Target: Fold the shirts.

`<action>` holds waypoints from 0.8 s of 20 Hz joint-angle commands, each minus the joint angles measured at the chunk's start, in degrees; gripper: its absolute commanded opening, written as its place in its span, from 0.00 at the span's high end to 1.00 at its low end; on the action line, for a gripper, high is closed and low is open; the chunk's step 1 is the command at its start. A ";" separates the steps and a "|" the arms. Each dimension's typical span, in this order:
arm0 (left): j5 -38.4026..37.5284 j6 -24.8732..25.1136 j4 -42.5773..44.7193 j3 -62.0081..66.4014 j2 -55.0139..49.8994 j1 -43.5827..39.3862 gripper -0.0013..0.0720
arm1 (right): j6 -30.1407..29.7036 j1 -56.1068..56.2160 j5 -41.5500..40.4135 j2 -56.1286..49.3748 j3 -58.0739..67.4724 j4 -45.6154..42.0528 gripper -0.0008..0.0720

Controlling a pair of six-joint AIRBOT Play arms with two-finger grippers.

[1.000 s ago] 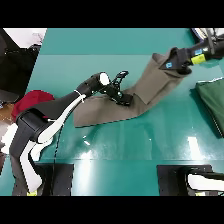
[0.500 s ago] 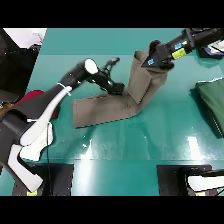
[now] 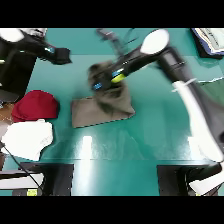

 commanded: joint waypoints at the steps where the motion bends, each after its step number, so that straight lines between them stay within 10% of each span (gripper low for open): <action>1: -2.60 0.20 1.20 0.02 5.29 6.32 0.94 | -3.78 10.01 -8.63 -8.24 5.68 0.44 0.23; 11: -8.37 2.32 -1.90 -0.04 5.99 6.91 0.94 | -2.51 -9.44 1.84 11.76 -23.28 -11.56 0.23; 13: -8.17 2.34 -3.58 -0.07 5.88 6.91 0.94 | -2.40 -16.85 1.03 13.25 -30.42 -11.23 0.03; 16: -7.76 2.54 -4.31 -0.28 5.70 6.60 0.94 | -2.45 -25.73 -1.95 11.45 -38.12 -5.46 0.00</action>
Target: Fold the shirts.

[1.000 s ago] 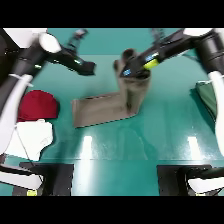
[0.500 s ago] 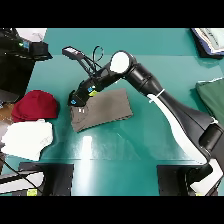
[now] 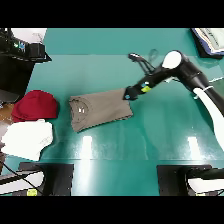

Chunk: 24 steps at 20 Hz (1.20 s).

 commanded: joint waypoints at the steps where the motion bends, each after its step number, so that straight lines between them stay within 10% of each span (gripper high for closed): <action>1: 0.92 0.50 -2.75 -0.52 -0.11 -0.17 0.94 | 0.11 -9.75 -2.47 -1.38 -9.25 6.45 0.01; 12: 2.25 0.96 -3.89 -1.38 -0.33 -0.17 0.94 | -2.71 -1.05 -2.05 -22.08 2.21 24.48 0.04; 15: 2.12 0.94 -3.89 -1.38 -0.33 -0.17 0.94 | -2.75 1.77 -2.23 -23.32 4.44 24.22 0.34; 18: 1.60 0.90 -4.11 -1.38 -0.33 -0.17 0.94 | -5.75 2.51 -2.25 -22.71 4.52 24.24 0.95; 24: 1.51 0.90 -9.03 -2.60 -0.33 -1.81 0.95 | -1.92 -6.29 -2.08 -10.40 4.52 18.36 0.96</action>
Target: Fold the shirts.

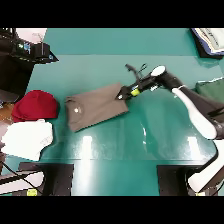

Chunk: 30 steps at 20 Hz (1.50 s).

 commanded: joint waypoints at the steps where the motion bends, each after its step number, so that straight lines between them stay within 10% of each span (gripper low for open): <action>1: 0.68 0.00 -2.03 -0.52 0.00 -2.78 0.95 | 4.46 -7.50 0.09 8.87 0.17 -6.32 0.96; 14: 14.08 -0.04 -1.97 -0.81 0.00 -22.80 0.95 | 6.05 -53.09 -11.15 19.71 0.22 -15.72 0.96; 30: 13.29 -0.02 -0.68 -0.81 -0.11 -23.21 0.94 | 6.03 -58.84 -4.52 16.06 24.74 -15.87 0.96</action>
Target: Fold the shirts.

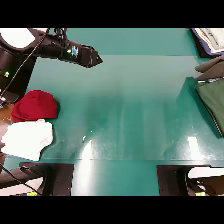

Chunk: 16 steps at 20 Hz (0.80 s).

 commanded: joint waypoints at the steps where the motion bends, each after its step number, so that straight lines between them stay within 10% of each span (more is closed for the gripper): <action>1: -1.29 0.07 0.35 -0.04 -0.02 0.00 0.95 | -0.02 -1.90 1.11 4.09 -3.10 -0.11 0.96; 14: -2.84 1.79 2.23 -0.02 -0.02 0.00 0.94 | -0.11 -16.35 6.73 24.28 -35.41 -20.61 0.95; 15: -2.91 1.92 2.23 -0.02 -0.02 0.00 0.94 | 0.00 -17.88 7.32 25.38 -38.21 -22.32 0.92; 16: -2.95 2.47 2.25 -0.02 -0.02 0.00 0.94 | 0.09 -19.28 7.50 26.25 -40.63 -23.69 0.66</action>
